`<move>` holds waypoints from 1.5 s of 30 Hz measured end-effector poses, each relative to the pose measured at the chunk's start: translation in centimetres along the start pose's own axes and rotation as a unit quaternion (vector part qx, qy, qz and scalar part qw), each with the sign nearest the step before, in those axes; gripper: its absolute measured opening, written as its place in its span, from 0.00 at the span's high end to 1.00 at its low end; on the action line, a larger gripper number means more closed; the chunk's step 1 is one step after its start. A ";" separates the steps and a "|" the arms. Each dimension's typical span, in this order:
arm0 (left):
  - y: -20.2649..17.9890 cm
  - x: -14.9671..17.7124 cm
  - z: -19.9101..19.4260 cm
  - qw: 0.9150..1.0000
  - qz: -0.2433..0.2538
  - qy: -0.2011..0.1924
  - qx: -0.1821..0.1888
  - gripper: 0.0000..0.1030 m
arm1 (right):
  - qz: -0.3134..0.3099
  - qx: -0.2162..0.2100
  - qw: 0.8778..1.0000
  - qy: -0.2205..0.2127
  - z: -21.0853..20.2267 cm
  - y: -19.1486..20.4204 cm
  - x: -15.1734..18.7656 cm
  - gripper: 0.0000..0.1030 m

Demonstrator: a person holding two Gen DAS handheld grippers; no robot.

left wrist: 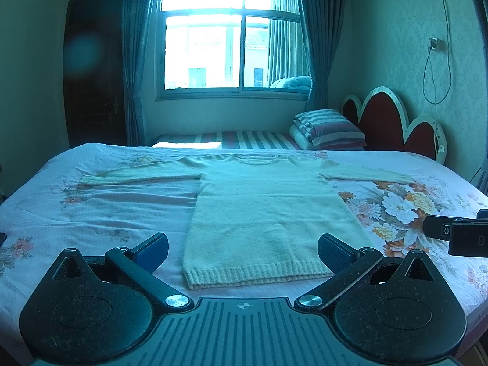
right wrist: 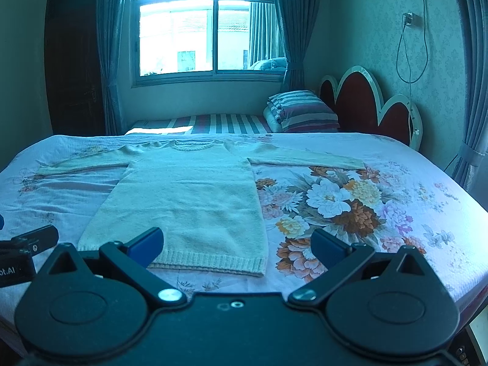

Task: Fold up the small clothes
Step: 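Reach the right gripper to a sleeve cuff and close on it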

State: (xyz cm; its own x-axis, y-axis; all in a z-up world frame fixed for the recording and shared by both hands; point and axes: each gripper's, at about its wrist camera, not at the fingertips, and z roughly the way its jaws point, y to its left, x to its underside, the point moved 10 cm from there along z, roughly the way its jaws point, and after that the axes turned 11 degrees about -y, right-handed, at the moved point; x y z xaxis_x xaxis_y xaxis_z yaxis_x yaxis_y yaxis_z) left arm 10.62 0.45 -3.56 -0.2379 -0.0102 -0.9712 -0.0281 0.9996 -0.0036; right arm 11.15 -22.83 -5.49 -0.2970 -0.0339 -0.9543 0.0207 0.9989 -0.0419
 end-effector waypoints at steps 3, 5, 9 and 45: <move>0.0 -0.7 1.7 1.000 -0.004 -0.002 -0.001 0.00 | 0.003 0.012 1.000 -0.011 1.2 -1.1 -1.1 0.00; 0.0 -1.3 3.1 1.000 -0.006 -0.003 -0.002 0.00 | 0.006 0.016 1.000 -0.015 2.3 -1.9 -1.8 0.01; -0.2 -1.9 7.0 1.000 -0.006 0.001 -0.006 0.00 | 0.010 0.034 0.999 -0.023 5.5 -3.9 -3.2 0.02; 2.2 3.6 41.8 0.975 -0.033 0.130 -0.175 0.00 | 0.337 0.154 0.929 0.025 49.6 -35.0 3.0 0.72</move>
State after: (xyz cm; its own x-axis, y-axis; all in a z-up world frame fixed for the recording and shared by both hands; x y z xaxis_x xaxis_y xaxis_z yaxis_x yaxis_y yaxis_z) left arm 50.27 3.67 -17.03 -0.4611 -0.1254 -0.8784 -0.3703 0.9269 0.0621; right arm 56.86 -59.45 -21.53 -0.1610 0.6046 -0.7801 0.4875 0.7360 0.4697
